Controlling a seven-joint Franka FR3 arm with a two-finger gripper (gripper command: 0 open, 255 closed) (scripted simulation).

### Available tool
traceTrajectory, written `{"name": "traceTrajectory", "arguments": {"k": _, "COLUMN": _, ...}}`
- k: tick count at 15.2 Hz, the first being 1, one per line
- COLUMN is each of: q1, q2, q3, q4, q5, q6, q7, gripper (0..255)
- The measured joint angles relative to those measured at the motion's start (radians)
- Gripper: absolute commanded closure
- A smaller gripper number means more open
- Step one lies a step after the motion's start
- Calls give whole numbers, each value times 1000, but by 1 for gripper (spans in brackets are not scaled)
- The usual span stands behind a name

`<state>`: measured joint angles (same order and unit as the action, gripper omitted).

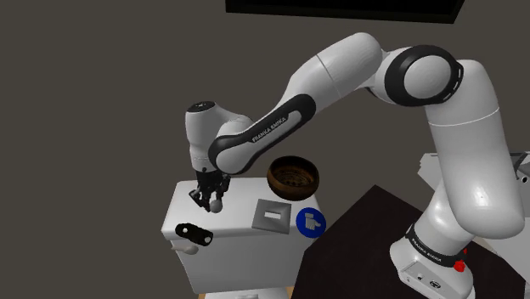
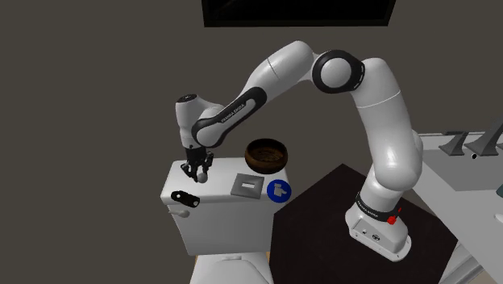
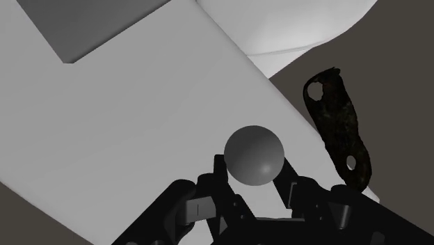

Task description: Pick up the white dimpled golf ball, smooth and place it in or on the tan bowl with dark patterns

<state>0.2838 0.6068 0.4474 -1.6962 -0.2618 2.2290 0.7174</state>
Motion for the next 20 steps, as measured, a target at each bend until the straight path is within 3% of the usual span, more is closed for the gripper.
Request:
{"name": "traceTrajectory", "arguments": {"k": 13, "q1": -21, "q2": -93, "q3": 31, "q4": 42, "q5": 47, "q6": -128, "q7": -25, "gripper": 255}}
{"name": "traceTrajectory", "arguments": {"k": 14, "q1": -21, "q2": -93, "q3": 32, "q4": 42, "q5": 47, "q6": -128, "q7": -25, "gripper": 0}}
{"name": "traceTrajectory", "arguments": {"k": 16, "q1": -18, "q2": -102, "q3": 30, "q4": 21, "q5": 42, "q6": -120, "q7": -13, "gripper": 0}}
{"name": "traceTrajectory", "arguments": {"k": 20, "q1": 6, "q2": -167, "q3": 16, "q4": -131, "q5": 5, "q6": -56, "q7": 82, "gripper": 0}}
